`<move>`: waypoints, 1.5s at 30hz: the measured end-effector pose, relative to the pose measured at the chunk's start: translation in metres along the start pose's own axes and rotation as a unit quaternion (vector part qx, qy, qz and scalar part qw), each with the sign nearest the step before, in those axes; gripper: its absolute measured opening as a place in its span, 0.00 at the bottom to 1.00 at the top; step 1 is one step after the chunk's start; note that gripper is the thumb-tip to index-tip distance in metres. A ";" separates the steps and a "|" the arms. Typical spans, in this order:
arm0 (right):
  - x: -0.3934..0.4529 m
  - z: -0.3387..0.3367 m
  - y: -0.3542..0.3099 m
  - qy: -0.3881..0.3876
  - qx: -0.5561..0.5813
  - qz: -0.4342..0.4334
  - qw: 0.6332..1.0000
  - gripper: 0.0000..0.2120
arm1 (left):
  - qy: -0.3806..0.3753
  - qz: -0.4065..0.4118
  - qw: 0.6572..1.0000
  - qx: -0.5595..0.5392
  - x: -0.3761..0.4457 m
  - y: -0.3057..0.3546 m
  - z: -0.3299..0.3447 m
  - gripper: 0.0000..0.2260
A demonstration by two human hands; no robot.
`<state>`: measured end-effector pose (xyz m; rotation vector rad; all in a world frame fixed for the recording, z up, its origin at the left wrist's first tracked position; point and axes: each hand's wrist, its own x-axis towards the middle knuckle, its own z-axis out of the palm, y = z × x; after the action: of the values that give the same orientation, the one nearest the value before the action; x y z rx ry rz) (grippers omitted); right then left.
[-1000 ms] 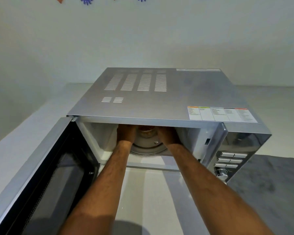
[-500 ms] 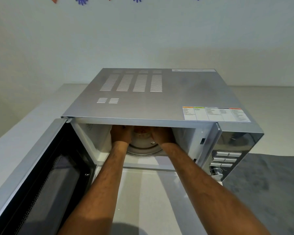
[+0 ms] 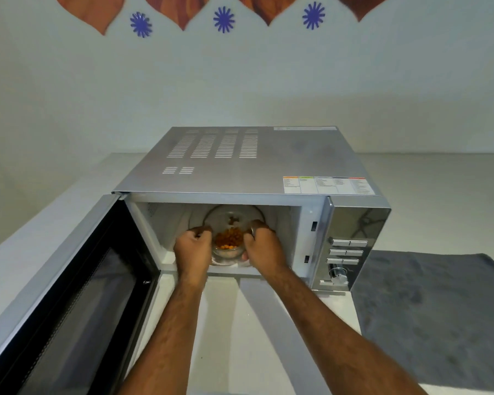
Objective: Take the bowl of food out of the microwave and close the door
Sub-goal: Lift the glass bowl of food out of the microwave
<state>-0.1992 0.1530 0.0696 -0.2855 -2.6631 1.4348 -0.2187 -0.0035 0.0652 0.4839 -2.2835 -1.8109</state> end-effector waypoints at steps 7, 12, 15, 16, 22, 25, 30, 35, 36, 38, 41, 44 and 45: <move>-0.055 -0.016 0.002 0.002 -0.006 -0.041 0.999 0.10 | 0.014 0.042 0.999 0.001 -0.054 -0.003 -0.022 0.11; -0.091 -0.030 0.010 0.000 -0.003 -0.038 0.999 0.09 | 0.007 0.054 0.998 0.011 -0.085 -0.010 -0.028 0.11; -0.112 -0.040 0.021 -0.001 -0.002 -0.033 0.999 0.10 | -0.004 0.061 0.998 0.017 -0.110 -0.011 -0.028 0.09; -0.119 -0.044 0.024 0.000 -0.003 -0.032 0.999 0.10 | -0.005 0.063 0.998 0.018 -0.118 -0.012 -0.028 0.09; -0.171 -0.074 0.053 -0.002 0.006 -0.019 1.000 0.10 | -0.038 0.052 0.998 0.024 -0.178 -0.021 -0.020 0.10; -0.193 -0.094 0.072 0.005 0.010 -0.002 1.000 0.12 | -0.075 0.066 0.994 0.043 -0.203 -0.023 -0.009 0.11; -0.218 -0.127 0.102 0.028 0.002 0.042 0.999 0.14 | -0.124 0.091 0.983 0.096 -0.235 -0.020 0.020 0.13; -0.227 -0.158 0.123 0.050 -0.002 0.058 0.997 0.13 | -0.163 0.108 0.974 0.113 -0.255 -0.018 0.051 0.15; -0.225 -0.164 0.127 0.056 0.001 0.061 0.997 0.13 | -0.172 0.111 0.972 0.113 -0.257 -0.017 0.058 0.15; -0.223 -0.174 0.137 0.066 0.017 0.072 0.995 0.11 | -0.191 0.115 0.968 0.113 -0.261 -0.017 0.073 0.15; -0.219 -0.189 0.153 0.080 0.045 0.098 0.991 0.09 | -0.221 0.115 0.961 0.115 -0.263 -0.014 0.096 0.15; -0.215 -0.203 0.168 0.109 0.011 0.104 0.989 0.08 | -0.254 0.123 0.952 0.121 -0.265 -0.010 0.118 0.16; -0.213 -0.208 0.172 0.117 0.002 0.105 0.987 0.09 | -0.265 0.124 0.948 0.121 -0.265 -0.009 0.125 0.15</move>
<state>0.0664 0.3701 0.0401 -0.7075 -2.4992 1.3613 -0.0139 0.2056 0.0415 -0.2991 -2.7719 -1.6910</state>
